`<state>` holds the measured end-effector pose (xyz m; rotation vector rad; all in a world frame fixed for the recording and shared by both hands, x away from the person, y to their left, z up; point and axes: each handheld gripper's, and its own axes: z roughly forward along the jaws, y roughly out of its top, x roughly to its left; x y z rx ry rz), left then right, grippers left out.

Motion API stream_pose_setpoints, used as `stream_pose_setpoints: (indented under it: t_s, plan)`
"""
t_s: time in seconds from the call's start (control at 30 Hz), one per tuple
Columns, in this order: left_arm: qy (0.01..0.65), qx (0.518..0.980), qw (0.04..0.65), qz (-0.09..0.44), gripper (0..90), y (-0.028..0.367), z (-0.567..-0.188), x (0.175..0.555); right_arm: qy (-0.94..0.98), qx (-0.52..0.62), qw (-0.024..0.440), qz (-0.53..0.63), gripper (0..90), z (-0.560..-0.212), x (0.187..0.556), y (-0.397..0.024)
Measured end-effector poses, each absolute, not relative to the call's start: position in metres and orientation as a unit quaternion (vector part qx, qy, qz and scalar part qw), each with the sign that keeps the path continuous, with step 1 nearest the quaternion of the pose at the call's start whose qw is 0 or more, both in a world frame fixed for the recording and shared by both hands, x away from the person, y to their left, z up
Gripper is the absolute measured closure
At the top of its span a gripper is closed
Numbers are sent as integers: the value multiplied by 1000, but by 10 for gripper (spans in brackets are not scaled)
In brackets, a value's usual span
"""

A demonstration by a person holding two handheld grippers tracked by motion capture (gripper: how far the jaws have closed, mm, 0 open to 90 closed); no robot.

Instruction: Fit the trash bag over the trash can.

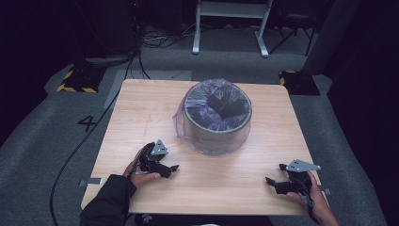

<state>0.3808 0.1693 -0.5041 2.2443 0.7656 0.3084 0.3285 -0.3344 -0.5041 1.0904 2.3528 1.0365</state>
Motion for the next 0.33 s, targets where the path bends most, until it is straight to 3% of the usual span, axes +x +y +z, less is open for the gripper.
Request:
stream_pose_setpoints:
  t_s: [0.33]
  plan:
    - [296,874,366,119,137,169,-504,381,829,385,173,366,153,-504,329,-334]
